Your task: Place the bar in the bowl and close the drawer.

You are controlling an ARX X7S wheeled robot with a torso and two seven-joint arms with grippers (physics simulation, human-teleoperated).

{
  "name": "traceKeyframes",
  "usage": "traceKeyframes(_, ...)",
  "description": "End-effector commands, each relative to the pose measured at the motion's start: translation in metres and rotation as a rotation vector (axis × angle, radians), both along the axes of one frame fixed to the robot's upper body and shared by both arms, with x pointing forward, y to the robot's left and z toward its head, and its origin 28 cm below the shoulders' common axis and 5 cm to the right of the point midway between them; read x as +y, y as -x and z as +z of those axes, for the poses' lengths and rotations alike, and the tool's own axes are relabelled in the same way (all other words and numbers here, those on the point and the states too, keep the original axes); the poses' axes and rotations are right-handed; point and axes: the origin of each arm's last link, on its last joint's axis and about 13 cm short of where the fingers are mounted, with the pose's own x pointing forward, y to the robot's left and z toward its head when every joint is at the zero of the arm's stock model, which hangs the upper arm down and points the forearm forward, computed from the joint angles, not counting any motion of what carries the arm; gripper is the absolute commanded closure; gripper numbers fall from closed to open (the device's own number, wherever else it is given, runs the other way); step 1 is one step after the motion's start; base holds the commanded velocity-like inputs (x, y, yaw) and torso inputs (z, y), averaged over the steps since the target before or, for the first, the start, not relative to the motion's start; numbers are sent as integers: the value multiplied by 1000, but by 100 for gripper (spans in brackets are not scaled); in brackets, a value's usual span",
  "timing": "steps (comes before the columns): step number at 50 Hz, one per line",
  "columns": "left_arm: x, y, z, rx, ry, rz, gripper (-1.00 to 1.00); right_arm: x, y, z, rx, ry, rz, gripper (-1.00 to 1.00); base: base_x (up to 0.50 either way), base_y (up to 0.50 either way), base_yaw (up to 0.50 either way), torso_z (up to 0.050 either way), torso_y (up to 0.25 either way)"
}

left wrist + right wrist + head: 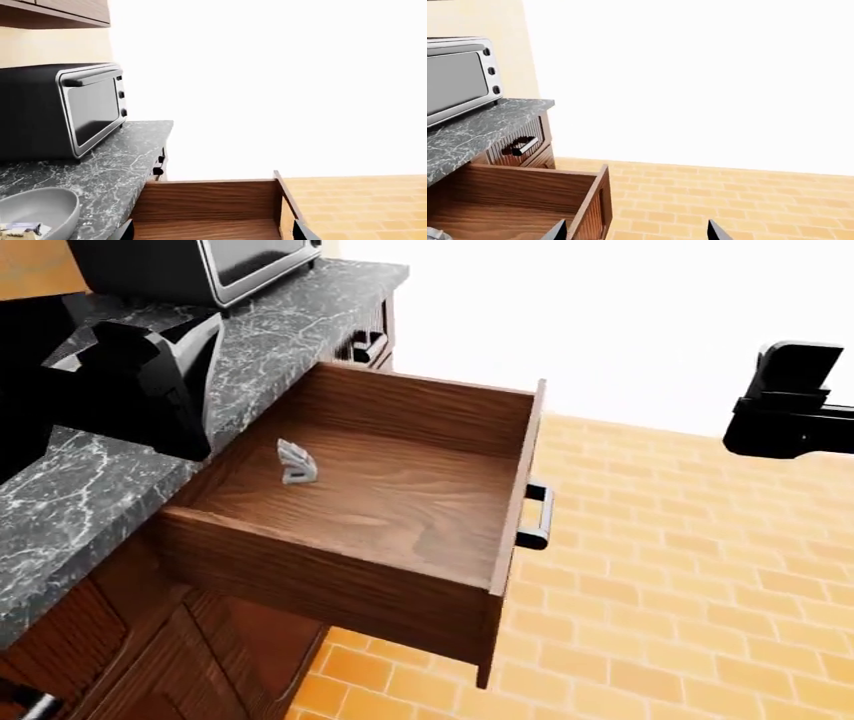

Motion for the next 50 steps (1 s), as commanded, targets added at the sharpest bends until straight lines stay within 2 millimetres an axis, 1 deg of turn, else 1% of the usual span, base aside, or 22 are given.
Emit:
traceKeyframes(1, -1, 0, 0, -1, -2, -1, -100, 0, 1, 0, -8, 2, -4, -100, 311, -429, 0, 0, 0)
traceKeyframes(17, -2, 0, 0, -3, -8, -4, -100, -1, 2, -1, -19, -5, -7, -100, 311, -429, 0, 0, 1)
traceKeyframes(35, -2, 1, 0, -8, -16, -2, -100, -2, 1, -1, -17, -26, -2, -100, 377, -394, 0, 0, 1)
traceKeyframes(48, -3, 2, 0, -17, -23, 2, -100, -2, 0, -1, -21, -31, -24, -100, 1, -2, 0, 0, 1)
traceKeyframes(50, -3, 2, 0, -16, -24, 3, -100, -2, 1, -2, -23, -28, -21, -100, 0, 0, -365, 0, 0)
